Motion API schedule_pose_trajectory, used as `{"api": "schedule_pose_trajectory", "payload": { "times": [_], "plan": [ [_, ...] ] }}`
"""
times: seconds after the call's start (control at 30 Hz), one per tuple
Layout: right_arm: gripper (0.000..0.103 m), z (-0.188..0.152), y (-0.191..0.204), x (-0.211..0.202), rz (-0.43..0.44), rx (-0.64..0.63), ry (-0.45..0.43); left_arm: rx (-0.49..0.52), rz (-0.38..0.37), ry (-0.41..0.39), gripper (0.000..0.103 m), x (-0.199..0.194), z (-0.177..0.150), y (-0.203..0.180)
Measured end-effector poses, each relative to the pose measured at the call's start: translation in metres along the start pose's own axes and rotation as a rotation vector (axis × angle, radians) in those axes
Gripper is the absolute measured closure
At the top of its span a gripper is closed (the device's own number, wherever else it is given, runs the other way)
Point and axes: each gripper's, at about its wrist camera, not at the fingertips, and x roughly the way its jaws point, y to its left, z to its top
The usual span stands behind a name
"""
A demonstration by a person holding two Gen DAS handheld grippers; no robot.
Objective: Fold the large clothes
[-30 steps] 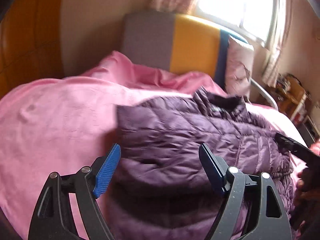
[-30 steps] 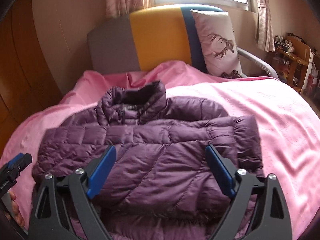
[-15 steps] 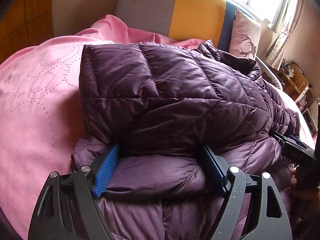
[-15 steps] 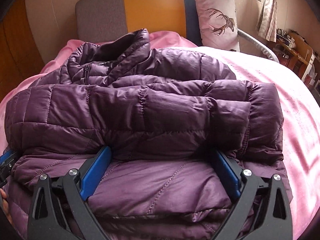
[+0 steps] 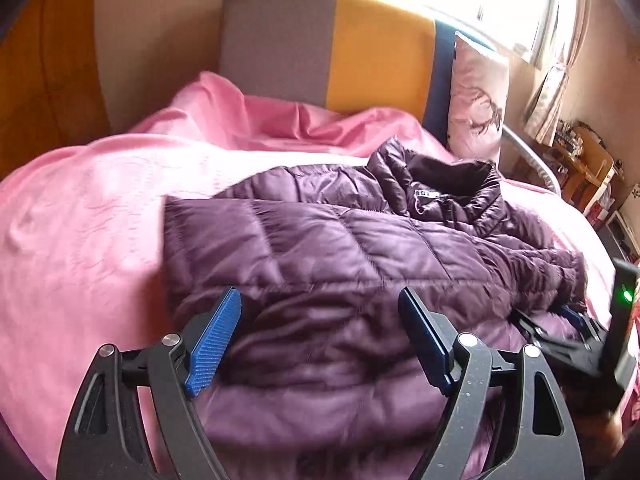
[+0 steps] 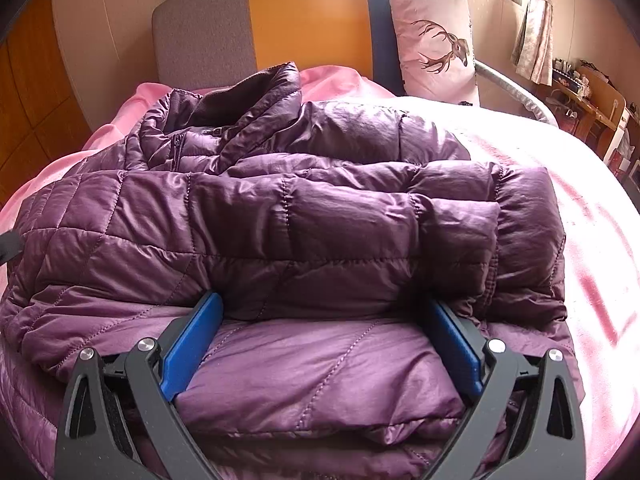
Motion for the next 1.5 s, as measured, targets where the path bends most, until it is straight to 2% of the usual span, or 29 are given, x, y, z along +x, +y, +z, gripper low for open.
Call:
{"api": "schedule_pose_trajectory", "payload": {
  "times": [0.17, 0.4, 0.57, 0.8, 0.87, 1.0, 1.23, 1.5],
  "plan": [
    [0.004, -0.001, 0.001, -0.001, 0.006, 0.0, -0.003, -0.043, 0.011, 0.097, 0.022, 0.046, -0.003, 0.011],
    [0.004, 0.0, 0.004, 0.001, -0.002, -0.008, 0.003, -0.029, 0.031, 0.068, 0.022, 0.049, -0.014, 0.009],
    [0.004, 0.0, 0.003, 0.001, 0.007, 0.0, -0.002, -0.025, 0.058, 0.037, 0.02, 0.009, -0.027, 0.011],
    [0.003, 0.003, 0.0, -0.004, 0.016, 0.004, 0.003, -0.024, 0.091, -0.037, 0.019, -0.064, -0.078, 0.023],
    [0.002, 0.007, 0.0, -0.012, 0.016, 0.004, 0.007, -0.031, 0.094, -0.044, 0.019, -0.081, -0.09, 0.028],
    [0.002, 0.002, -0.005, -0.044, 0.075, 0.051, -0.019, -0.053, 0.104, -0.07, 0.017, -0.112, -0.113, 0.039],
    [0.002, -0.034, -0.014, -0.091, 0.124, 0.035, -0.009, -0.04, 0.098, -0.071, 0.016, -0.132, -0.144, 0.043],
    [0.002, -0.076, -0.031, -0.117, 0.112, 0.023, 0.022, -0.035, 0.094, -0.039, 0.016, -0.138, -0.171, 0.047]
  ]
}}
